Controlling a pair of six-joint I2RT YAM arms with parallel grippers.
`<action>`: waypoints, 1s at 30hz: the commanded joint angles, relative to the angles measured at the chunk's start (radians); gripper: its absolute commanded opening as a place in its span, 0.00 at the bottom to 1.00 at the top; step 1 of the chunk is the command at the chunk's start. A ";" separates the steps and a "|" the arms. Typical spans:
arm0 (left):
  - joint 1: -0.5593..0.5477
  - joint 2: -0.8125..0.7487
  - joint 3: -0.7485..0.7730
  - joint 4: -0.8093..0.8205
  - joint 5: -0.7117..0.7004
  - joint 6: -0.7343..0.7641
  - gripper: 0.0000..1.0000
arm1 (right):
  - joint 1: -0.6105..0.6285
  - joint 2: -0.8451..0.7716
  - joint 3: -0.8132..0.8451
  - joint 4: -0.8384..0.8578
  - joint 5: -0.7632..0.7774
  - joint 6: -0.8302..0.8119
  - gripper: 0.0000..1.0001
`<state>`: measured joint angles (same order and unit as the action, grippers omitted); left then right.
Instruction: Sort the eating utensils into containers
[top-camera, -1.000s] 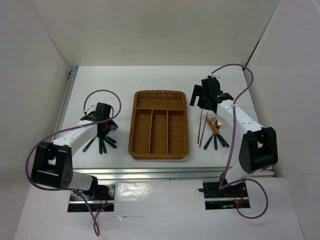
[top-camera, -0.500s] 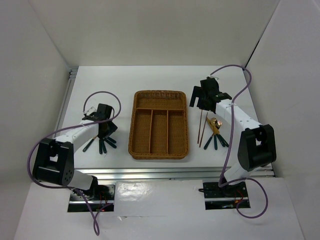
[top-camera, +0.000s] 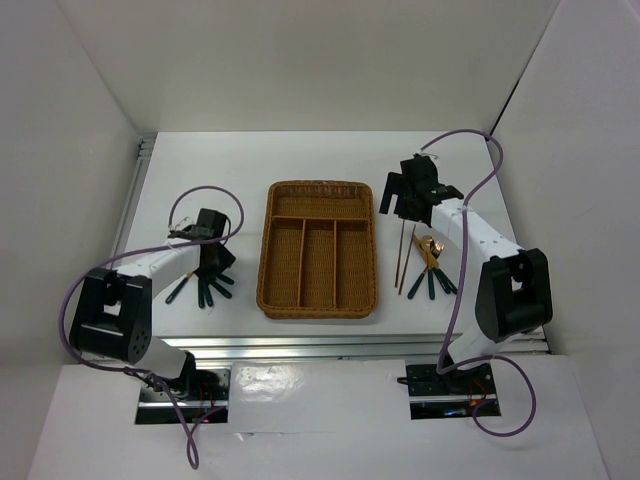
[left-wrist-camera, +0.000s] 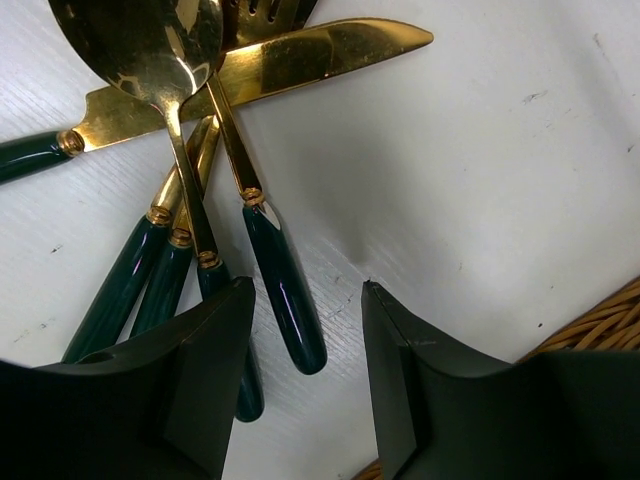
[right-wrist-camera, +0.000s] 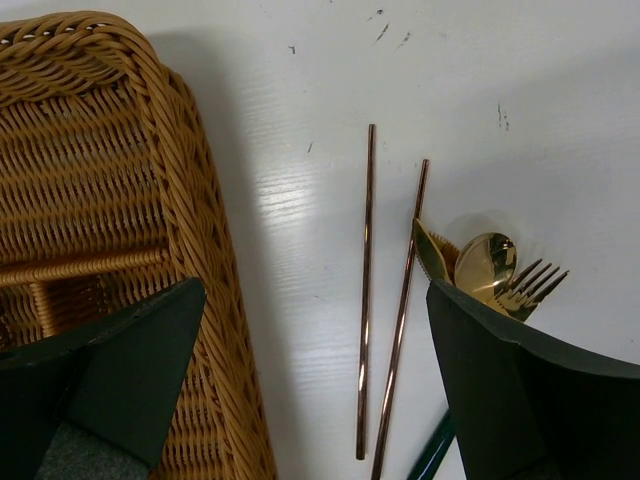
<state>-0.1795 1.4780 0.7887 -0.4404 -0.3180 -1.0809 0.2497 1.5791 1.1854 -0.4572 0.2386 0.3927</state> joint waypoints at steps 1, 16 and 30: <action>0.003 0.022 -0.011 -0.017 -0.023 -0.034 0.60 | -0.006 0.005 0.036 0.012 0.025 0.000 1.00; 0.003 0.123 0.046 -0.121 -0.041 -0.054 0.47 | -0.006 0.005 0.026 0.003 0.025 0.009 1.00; 0.003 0.120 0.078 -0.132 -0.032 -0.016 0.30 | -0.006 -0.004 0.017 0.003 0.025 0.029 1.00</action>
<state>-0.1795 1.5963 0.8886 -0.5591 -0.3691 -1.1007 0.2497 1.5829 1.1854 -0.4591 0.2474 0.4114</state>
